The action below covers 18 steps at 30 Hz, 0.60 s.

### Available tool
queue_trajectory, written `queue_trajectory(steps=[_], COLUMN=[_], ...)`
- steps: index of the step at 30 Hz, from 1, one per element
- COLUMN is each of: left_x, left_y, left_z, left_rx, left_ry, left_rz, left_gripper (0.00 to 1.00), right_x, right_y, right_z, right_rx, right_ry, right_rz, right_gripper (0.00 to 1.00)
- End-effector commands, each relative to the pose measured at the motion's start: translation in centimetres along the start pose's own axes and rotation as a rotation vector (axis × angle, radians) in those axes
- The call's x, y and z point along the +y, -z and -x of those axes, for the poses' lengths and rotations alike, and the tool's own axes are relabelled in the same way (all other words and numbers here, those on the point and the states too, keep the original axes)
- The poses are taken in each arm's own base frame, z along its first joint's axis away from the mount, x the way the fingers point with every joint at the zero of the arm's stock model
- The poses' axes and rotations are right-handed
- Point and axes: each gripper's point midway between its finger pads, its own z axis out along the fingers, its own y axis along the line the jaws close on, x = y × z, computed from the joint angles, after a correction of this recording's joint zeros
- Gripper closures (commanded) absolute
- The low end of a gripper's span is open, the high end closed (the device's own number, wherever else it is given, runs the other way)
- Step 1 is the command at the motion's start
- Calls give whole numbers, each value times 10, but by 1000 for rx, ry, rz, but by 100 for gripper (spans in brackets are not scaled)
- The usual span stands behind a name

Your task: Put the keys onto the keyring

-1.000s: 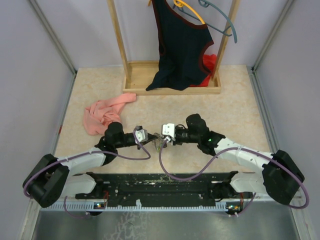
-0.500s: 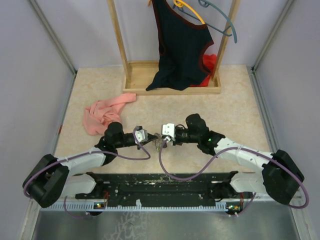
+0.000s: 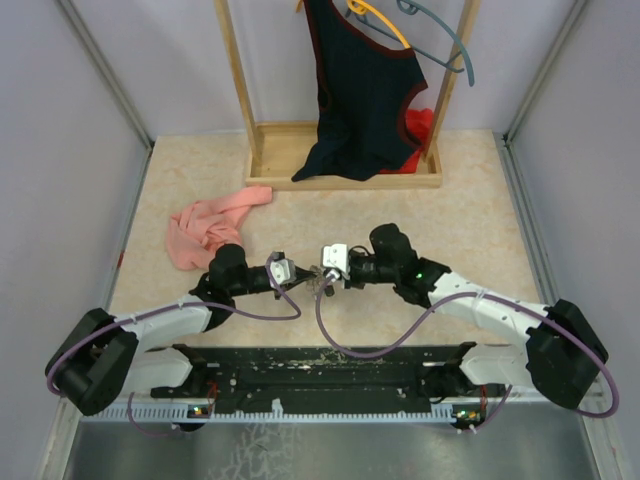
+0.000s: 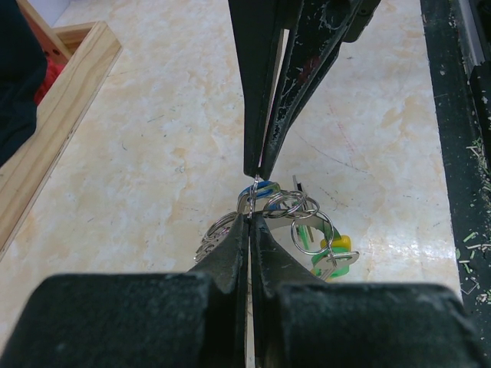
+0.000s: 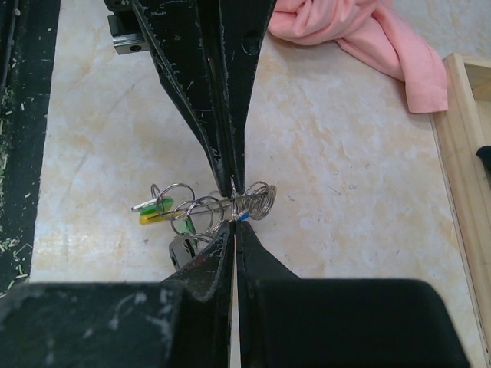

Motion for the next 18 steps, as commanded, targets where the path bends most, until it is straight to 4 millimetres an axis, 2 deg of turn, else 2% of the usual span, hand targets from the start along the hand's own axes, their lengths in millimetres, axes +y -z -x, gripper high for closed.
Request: queue_trajectory(steps=[1, 14, 18], left_x=[4, 9, 17], left_y=[-3, -5, -4], left_z=[8, 13, 14], left_rx=[-11, 0, 10], left_ry=[-18, 36, 73], left_rz=[-1, 11, 57], left_gripper=[99, 99, 99], right_x=[-15, -10, -9], right_y=[0, -6, -6], right_z=[37, 30, 25], right_rx=[-86, -22, 5], right_ry=[56, 95, 108], right_rz=[-17, -7, -17], right_gripper=[100, 100, 100])
